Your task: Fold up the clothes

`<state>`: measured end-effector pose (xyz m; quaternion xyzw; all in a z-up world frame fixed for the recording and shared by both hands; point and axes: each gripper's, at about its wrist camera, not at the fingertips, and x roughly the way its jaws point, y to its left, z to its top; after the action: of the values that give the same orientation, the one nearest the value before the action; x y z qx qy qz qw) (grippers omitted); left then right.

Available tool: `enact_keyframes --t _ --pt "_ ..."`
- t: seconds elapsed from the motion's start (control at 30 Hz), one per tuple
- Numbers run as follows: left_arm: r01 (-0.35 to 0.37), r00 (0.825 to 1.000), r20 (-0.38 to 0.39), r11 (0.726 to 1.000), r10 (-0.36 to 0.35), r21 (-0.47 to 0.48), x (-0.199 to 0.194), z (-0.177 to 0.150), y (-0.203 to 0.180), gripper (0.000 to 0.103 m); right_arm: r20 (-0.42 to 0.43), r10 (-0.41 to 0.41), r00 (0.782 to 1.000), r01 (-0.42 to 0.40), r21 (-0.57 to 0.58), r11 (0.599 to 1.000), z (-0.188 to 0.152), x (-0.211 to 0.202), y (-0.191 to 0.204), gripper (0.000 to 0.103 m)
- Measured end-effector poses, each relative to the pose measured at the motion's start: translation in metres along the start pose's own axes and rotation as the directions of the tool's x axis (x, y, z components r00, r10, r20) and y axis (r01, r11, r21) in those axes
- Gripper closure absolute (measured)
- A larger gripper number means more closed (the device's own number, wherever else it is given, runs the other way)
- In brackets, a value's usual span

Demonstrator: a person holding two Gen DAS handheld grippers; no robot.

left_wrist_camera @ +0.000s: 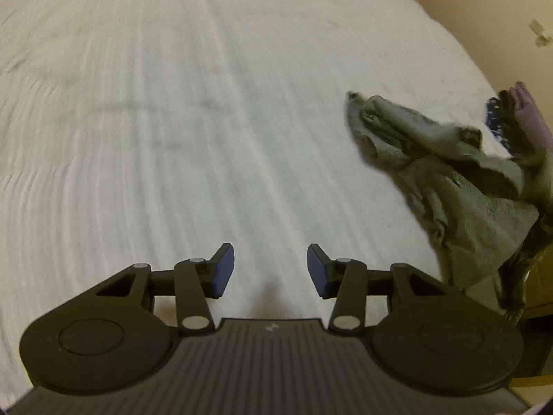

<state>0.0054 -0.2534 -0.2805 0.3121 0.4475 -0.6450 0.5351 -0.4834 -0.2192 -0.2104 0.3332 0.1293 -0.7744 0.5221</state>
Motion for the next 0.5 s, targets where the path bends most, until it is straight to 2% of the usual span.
enact_keyframes --t 0.03,0.07,0.1,0.13,0.2,0.27,0.4,0.43,0.5 --pt "0.006 1.000 0.008 1.000 -0.006 0.014 0.005 0.006 -0.008 0.061 -0.045 -0.066 0.997 0.070 0.098 0.993 0.012 0.017 -0.026 0.091" --pt "0.008 1.000 0.015 1.000 -0.009 0.027 0.011 0.012 -0.017 0.061 -0.082 -0.099 0.992 0.111 0.151 0.982 0.016 0.030 -0.047 0.061" --pt "0.011 1.000 0.022 0.999 -0.011 0.040 0.018 0.018 -0.026 0.061 -0.119 -0.126 0.985 0.148 0.197 0.969 0.018 0.043 -0.067 0.045" --pt "0.013 1.000 0.021 0.998 -0.015 0.058 0.024 0.022 -0.034 0.061 -0.131 -0.124 0.984 0.151 0.215 0.965 0.017 0.051 -0.081 0.036" --pt "0.018 1.000 0.019 0.996 -0.019 0.089 0.040 0.033 -0.052 0.059 -0.169 -0.071 0.983 0.109 0.227 0.968 0.012 0.065 -0.090 0.036" --pt "0.033 0.999 0.015 0.997 -0.034 0.075 0.060 0.044 -0.069 0.055 -0.216 0.010 0.976 0.047 0.257 0.965 0.007 0.080 -0.099 0.036" --pt "0.087 0.996 0.027 0.996 -0.088 0.019 0.099 0.073 -0.096 0.048 -0.280 0.162 0.946 -0.076 0.296 0.952 0.013 0.110 -0.112 0.036" --pt "0.103 0.994 0.035 0.995 -0.103 0.001 0.109 0.082 -0.100 0.040 -0.288 0.196 0.937 -0.107 0.297 0.949 0.017 0.116 -0.112 0.036" --pt "0.119 0.991 0.062 0.992 -0.115 -0.049 0.132 0.100 -0.104 0.036 -0.302 0.244 0.922 -0.157 0.284 0.946 0.026 0.140 -0.110 0.036"
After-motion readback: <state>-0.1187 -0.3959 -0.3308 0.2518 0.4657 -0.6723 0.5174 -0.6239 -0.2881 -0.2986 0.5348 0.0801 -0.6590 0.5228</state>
